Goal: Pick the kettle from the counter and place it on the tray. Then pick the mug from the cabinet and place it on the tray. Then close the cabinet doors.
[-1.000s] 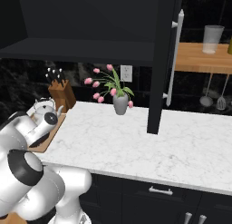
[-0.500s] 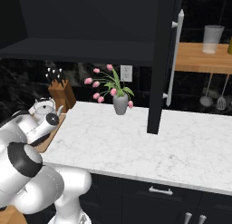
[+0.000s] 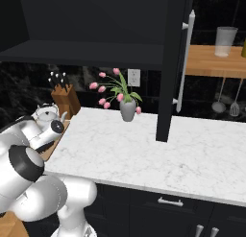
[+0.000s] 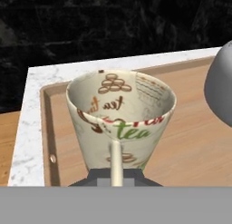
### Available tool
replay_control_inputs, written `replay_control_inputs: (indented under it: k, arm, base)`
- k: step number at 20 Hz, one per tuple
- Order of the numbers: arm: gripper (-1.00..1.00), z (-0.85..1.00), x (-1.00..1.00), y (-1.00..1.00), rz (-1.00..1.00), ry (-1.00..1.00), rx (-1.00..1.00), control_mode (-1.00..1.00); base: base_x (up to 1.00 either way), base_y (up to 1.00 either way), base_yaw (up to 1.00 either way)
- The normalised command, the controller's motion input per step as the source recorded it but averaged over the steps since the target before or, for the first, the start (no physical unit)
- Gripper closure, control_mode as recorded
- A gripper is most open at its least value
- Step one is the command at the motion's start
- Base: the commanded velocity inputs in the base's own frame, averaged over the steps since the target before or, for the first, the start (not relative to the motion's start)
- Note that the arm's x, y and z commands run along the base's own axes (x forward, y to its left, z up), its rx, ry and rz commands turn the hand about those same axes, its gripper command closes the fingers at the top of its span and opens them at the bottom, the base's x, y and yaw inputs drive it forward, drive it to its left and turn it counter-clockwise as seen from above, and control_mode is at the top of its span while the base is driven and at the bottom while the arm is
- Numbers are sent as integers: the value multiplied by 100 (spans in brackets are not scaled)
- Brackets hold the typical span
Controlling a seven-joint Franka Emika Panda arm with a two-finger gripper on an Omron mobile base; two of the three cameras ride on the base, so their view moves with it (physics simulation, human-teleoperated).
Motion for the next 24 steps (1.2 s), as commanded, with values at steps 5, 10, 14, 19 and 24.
replay_control_inputs:
  k: [5,10,14,19,24]
  arm:
    - [100,-16,0,0,2,-1,1,-100]
    - [100,-17,0,-1,4,-1,3,-100]
    - [-100,-8,-2,-5,5,-1,3,-100]
    - [-100,-2,-13,-12,4,0,2,-100]
    - [-100,0,-18,-14,2,-1,0,-100]
  base:
    - [0,0,0]
    - [0,0,0]
    - [0,0,0]
    - [0,0,0]
    - [0,0,0]
